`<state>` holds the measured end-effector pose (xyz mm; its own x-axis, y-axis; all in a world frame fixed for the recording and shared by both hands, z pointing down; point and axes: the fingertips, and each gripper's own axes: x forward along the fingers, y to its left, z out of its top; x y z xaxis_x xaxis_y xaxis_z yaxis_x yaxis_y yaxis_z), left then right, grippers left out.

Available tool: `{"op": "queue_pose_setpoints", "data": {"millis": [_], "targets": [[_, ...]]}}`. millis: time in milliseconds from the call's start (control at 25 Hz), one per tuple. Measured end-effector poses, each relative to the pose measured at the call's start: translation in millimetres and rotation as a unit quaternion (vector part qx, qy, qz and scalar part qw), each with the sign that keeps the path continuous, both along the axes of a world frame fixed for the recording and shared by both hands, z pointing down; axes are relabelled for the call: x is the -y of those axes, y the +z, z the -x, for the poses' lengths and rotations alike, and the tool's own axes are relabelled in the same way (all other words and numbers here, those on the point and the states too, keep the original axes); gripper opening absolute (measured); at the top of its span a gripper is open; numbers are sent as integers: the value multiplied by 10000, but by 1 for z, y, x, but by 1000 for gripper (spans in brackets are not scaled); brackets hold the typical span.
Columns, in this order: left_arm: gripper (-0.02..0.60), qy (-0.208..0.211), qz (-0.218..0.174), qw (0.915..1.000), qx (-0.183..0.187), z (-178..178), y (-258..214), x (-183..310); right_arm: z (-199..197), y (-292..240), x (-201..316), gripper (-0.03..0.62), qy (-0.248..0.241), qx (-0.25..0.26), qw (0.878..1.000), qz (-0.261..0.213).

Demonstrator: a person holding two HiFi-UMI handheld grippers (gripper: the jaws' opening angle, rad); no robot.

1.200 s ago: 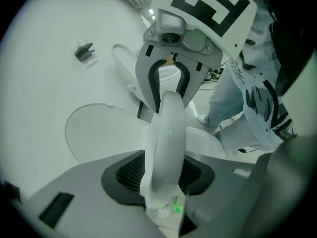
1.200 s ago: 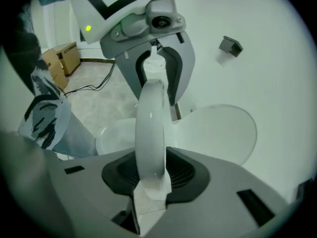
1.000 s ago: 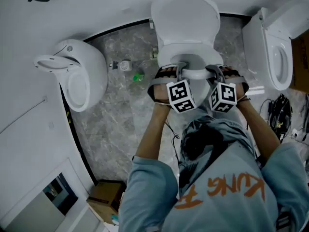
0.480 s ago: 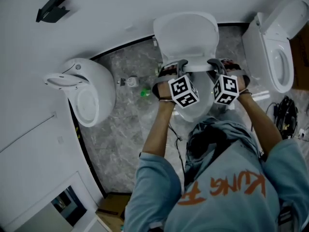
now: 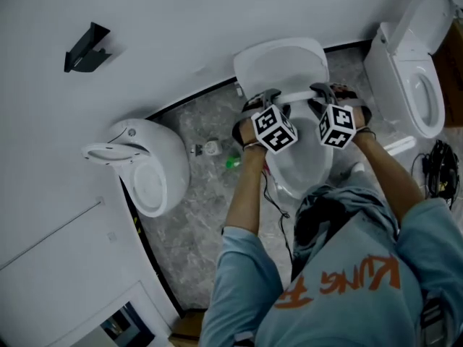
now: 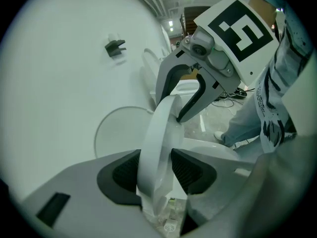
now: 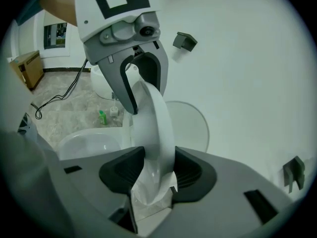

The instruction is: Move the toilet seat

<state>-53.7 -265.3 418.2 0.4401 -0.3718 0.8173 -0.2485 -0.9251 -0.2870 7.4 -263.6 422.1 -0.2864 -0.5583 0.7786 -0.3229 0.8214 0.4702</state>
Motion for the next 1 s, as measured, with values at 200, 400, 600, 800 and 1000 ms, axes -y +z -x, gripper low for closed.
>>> {"op": "queue_pose_setpoints", "data": {"millis": [200,400,600,800,1000], "targets": [[184,-29,351,9994,-31,-3,-2,31,-3,0,29,167,-76,241,9995,170],[184,51,513,9985,-162,-3,-1,55,-4,1,54,167,-13,318,9984,459],[186,54,731,9971,-199,-3,3,78,-5,6,76,169,72,340,9966,744],[189,54,895,9956,-285,-2,7,96,-6,8,93,175,186,474,9958,767],[193,30,895,9951,-407,-4,9,114,-8,11,111,179,282,564,9950,780]]}}
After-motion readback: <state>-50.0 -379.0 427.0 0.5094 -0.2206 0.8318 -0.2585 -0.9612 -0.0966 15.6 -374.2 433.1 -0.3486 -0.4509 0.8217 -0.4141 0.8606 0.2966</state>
